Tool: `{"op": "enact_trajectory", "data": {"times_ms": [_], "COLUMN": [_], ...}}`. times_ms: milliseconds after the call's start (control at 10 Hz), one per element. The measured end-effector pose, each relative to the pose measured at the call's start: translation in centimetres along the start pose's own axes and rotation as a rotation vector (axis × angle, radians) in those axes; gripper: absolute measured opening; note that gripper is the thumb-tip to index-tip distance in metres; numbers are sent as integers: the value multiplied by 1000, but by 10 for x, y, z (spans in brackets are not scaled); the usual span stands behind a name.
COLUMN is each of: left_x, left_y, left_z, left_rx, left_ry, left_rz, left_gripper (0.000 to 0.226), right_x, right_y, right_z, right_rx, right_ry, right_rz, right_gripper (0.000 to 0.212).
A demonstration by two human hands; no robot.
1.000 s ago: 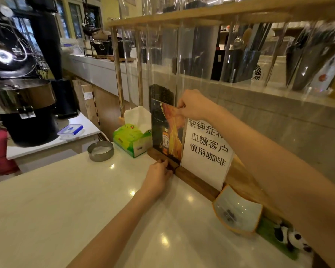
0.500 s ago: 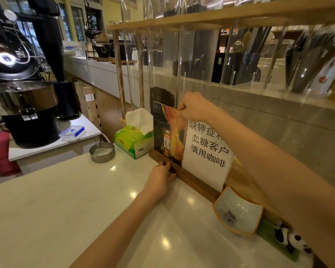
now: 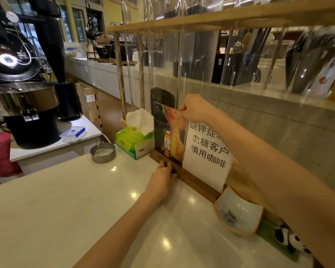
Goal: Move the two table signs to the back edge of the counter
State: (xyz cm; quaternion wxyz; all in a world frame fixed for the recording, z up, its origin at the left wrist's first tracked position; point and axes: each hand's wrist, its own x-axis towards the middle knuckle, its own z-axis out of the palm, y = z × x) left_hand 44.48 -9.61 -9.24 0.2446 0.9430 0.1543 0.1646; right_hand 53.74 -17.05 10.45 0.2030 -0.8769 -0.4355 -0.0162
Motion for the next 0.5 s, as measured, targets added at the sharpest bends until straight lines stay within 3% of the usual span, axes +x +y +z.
{"op": "enact_trajectory", "data": {"times_ms": [200, 400, 500], "left_x": [1, 3, 3], "left_y": [3, 8, 9], "left_z": [-3, -15, -27], "left_rx": [4, -51, -160], "left_ry": [-4, -38, -41], "left_rz": [-1, -29, -127], "left_gripper": [29, 24, 37], "right_x": [-3, -10, -18], "right_y": [-1, -8, -8], "right_z": [4, 5, 2], "right_rx": [-18, -91, -34], "right_ry": [-1, 13, 77], "right_rz": [-9, 4, -3], "right_gripper": [37, 24, 32]}}
